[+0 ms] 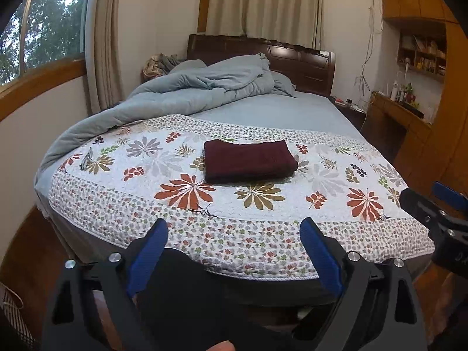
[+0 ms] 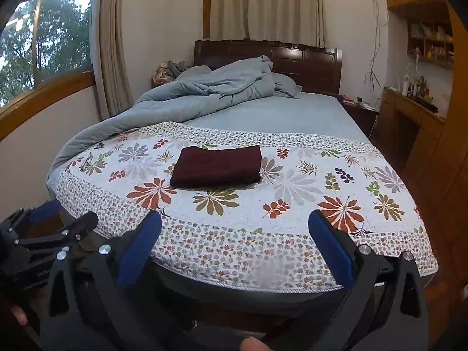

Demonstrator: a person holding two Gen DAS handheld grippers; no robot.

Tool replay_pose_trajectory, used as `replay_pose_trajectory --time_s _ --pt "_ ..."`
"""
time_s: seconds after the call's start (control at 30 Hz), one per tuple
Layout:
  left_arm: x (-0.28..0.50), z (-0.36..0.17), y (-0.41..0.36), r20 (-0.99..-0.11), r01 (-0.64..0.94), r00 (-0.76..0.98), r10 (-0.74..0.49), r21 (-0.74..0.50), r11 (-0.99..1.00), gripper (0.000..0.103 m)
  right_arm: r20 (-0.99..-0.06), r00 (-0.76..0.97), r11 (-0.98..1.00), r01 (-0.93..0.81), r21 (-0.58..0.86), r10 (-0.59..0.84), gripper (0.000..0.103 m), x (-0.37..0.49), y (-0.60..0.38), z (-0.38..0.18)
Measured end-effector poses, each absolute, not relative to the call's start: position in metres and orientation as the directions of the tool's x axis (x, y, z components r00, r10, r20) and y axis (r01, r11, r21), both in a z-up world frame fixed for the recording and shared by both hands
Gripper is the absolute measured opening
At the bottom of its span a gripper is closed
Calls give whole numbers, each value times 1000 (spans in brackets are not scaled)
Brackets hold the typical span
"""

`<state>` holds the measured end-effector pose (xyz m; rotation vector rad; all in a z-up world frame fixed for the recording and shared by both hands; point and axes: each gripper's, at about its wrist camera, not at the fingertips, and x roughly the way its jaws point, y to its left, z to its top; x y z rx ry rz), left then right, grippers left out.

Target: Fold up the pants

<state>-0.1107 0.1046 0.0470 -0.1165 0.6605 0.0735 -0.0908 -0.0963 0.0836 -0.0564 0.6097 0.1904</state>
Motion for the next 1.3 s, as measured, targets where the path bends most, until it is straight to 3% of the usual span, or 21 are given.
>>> replay_pose_trajectory --time_s 1.3 --pt "-84 37 109 -631 -136 775 38 -107 985 92 -619 766 978 -209 14 173 100 -57 -95 54"
